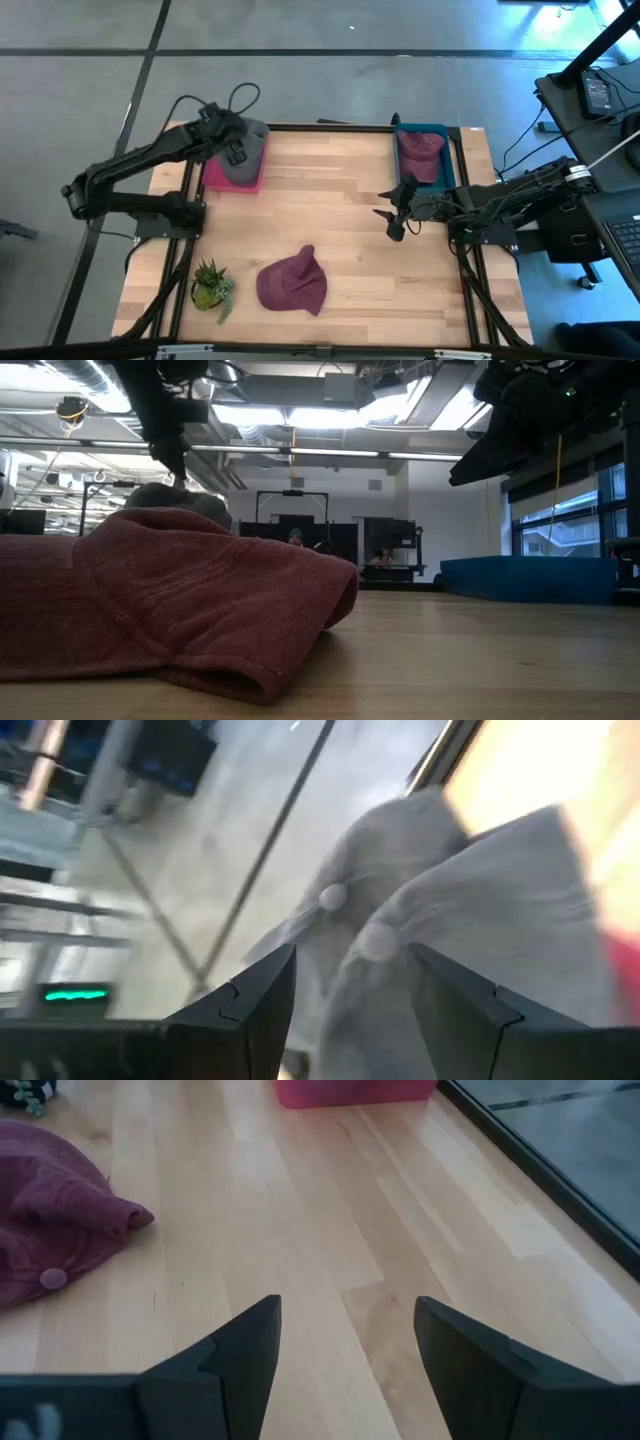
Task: Pick & Place hat
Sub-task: Put the red cap into the blue bin
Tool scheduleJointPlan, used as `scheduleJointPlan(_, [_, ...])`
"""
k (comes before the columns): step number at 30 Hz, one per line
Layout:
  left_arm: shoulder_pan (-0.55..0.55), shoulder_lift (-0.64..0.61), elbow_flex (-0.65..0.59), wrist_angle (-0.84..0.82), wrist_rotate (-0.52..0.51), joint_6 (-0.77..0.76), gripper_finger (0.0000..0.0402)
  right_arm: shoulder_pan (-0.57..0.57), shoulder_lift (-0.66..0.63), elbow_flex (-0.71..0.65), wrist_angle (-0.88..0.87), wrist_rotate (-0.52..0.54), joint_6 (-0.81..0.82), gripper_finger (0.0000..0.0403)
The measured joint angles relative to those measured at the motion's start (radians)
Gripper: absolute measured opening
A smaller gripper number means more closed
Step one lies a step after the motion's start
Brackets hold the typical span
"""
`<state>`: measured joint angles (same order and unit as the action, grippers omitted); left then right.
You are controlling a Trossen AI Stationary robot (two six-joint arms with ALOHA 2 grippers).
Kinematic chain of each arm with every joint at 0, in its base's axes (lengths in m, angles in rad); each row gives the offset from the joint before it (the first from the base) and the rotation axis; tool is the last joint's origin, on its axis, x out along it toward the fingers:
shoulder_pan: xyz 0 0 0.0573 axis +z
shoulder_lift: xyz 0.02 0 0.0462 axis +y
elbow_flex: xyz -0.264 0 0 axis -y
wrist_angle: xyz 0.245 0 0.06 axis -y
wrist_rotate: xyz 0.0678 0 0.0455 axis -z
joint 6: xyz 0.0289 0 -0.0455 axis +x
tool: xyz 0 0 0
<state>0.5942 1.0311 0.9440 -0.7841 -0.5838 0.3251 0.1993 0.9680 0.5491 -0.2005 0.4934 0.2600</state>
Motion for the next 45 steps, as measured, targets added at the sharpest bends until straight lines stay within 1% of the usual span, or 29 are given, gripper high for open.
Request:
scheduleJointPlan(2, [-0.003, -0.03, 0.0, 0.002, 0.07, -0.046, 0.0187, 0.0, 0.0, 0.0, 0.0, -0.006, 0.0, 0.0229])
scheduleJointPlan(4, [-0.007, -0.061, 0.001, 0.003, 0.176, -0.11, 0.0189, 0.0, 0.0, 0.0, 0.0, -0.026, 0.002, 0.0229])
scheduleJointPlan(5, [-0.012, -0.075, 0.001, 0.004, 0.246, -0.165, 0.0189, 0.0, 0.0, 0.0, 0.0, -0.037, 0.002, 0.0229])
scheduleJointPlan(7, [-0.027, -0.09, 0.001, 0.003, 0.421, -0.263, 0.0188, 0.0, 0.001, 0.0, 0.0, -0.051, -0.001, 0.0229])
scheduleJointPlan(9, [-0.068, -0.093, -0.006, 0.014, 0.583, -0.305, 0.0186, 0.0, 0.007, 0.0, 0.0, -0.052, 0.004, 0.0229])
scheduleJointPlan(10, [-0.1, -0.09, -0.015, 0.024, 0.64, -0.327, 0.0185, 0.0, 0.012, 0.0, 0.0, -0.052, 0.012, 0.0229])
scheduleJointPlan(11, [-0.139, -0.082, -0.024, 0.039, 0.672, -0.351, 0.0185, 0.0, 0.018, 0.0, 0.003, -0.051, 0.024, 0.0229])
scheduleJointPlan(13, [-0.232, -0.064, -0.045, 0.081, 0.677, -0.405, 0.0186, 0.0, 0.032, 0.0, 0.005, -0.053, 0.041, 0.0229])
scheduleJointPlan(17, [-0.421, 0.002, -0.057, 0.157, 0.61, -0.462, 0.0189, 0.0, 0.071, 0.0, 0.007, -0.07, 0.048, 0.0229])
scheduleJointPlan(20, [-0.534, 0.076, -0.058, 0.27, 0.579, -0.508, 0.0188, 0.0, 0.103, 0.0, 0.018, -0.098, 0.047, 0.0229])
scheduleJointPlan(24, [-0.625, 0.19, -0.058, 0.459, 0.583, -0.538, 0.0185, 0.0, 0.15, 0.0, 0.046, -0.103, 0.047, 0.0229])
scheduleJointPlan(28, [-0.683, 0.31, -0.058, 0.597, 0.587, -0.533, 0.0185, 0.0, 0.19, 0.0, 0.09, -0.104, 0.038, 0.0229])
scheduleJointPlan(29, [-0.695, 0.338, -0.058, 0.613, 0.602, -0.526, 0.0185, 0.001, 0.198, 0.0, 0.098, -0.105, 0.033, 0.0229])
scheduleJointPlan(33, [-0.738, 0.448, -0.058, 0.645, 0.689, -0.52, 0.0186, 0.003, 0.204, 0.0, 0.126, -0.105, 0.017, 0.0229])
scheduleJointPlan(36, [-0.772, 0.524, -0.058, 0.684, 0.716, -0.531, 0.0189, 0.003, 0.2, 0.0, 0.138, -0.103, 0.012, 0.0229])
scheduleJointPlan(38, [-0.794, 0.568, -0.057, 0.722, 0.713, -0.549, 0.0189, 0.003, 0.201, 0.0, 0.151, -0.102, -0.001, 0.0229])
scheduleJointPlan(40, [-0.81, 0.615, -0.029, 0.724, 0.7, -0.575, 0.0188, 0.003, 0.203, 0.0, 0.158, -0.102, -0.003, 0.0229])
scheduleJointPlan(43, [-0.833, 0.672, 0.041, 0.628, 0.649, -0.614, 0.0187, 0.003, 0.203, 0.0, 0.164, -0.103, -0.002, 0.0229])
scheduleJointPlan(45, [-0.848, 0.707, 0.097, 0.509, 0.599, -0.639, 0.0187, 0.003, 0.203, 0.0, 0.166, -0.103, -0.002, 0.0229])
